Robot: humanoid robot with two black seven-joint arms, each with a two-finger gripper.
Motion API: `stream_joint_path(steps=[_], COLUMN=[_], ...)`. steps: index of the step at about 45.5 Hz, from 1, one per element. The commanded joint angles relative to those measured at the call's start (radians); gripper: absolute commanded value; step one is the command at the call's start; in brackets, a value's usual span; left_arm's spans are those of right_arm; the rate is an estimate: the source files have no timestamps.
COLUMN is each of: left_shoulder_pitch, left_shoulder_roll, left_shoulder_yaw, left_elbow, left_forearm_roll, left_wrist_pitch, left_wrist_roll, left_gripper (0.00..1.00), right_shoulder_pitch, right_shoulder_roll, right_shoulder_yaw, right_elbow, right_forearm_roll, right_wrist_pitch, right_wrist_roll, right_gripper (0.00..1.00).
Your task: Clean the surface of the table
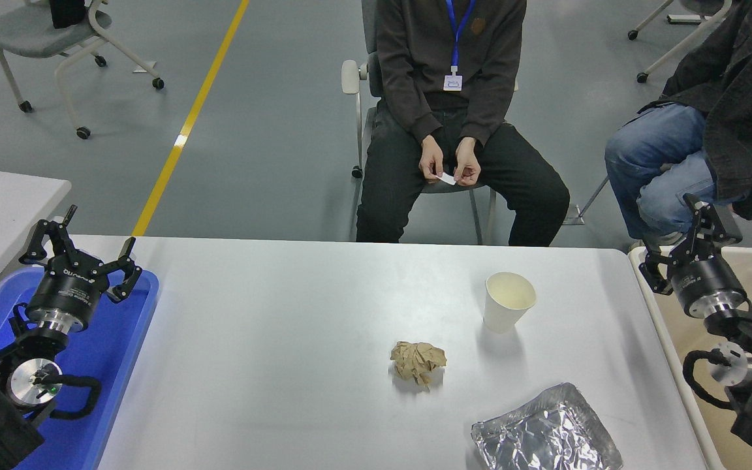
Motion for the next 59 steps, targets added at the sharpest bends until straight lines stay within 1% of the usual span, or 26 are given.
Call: stream_joint_path(steps=[1,14,21,33,38,47,52,59], left_shoulder_pitch=[0.0,0.0,0.0,0.0,0.0,0.0,0.0,0.0], left_shoulder_roll=[0.0,0.0,0.0,0.0,0.0,0.0,0.0,0.0], left_shoulder_yaw=[0.0,0.0,0.0,0.0,0.0,0.0,0.0,0.0], left_elbow=[0.0,0.0,0.0,0.0,0.0,0.0,0.0,0.0], left_forearm_roll=[0.0,0.0,0.0,0.0,0.0,0.0,0.0,0.0], left_wrist_pitch=[0.001,0.001,0.001,0.0,0.001,0.001,0.001,0.001], left_wrist_roll=[0.0,0.0,0.0,0.0,0.0,0.0,0.0,0.0], left_gripper=[1.0,1.0,1.0,1.0,1.0,1.0,1.0,1.0], right_shoulder_pitch=[-0.001,-0.018,-0.015,-0.013,-0.028,-0.062,-0.048,0.001], right_shoulder_roll=[-0.001,0.0,-0.009,-0.023,-0.075,-0.167,-0.198,-0.208], right_shoulder_yaw=[-0.014,-0.012,0.015,-0.021,-0.052,-0.13,-0.195,-0.271], right_elbow=[-0.002,-0.002,-0.006,-0.002,0.086,0.222,0.245,0.247], right_forearm_roll=[0.003,0.003,0.019,0.016,0.008,-0.004,-0.037,-0.132], right_wrist_pitch=[0.035,0.086,0.081,0.079,0.109,0.101,0.098,0.093], right_wrist_roll=[-0.006,-0.005,-0.003,-0.006,-0.008,-0.003,-0.003,-0.003], right_gripper=[1.0,1.0,1.0,1.0,1.0,1.0,1.0,1.0])
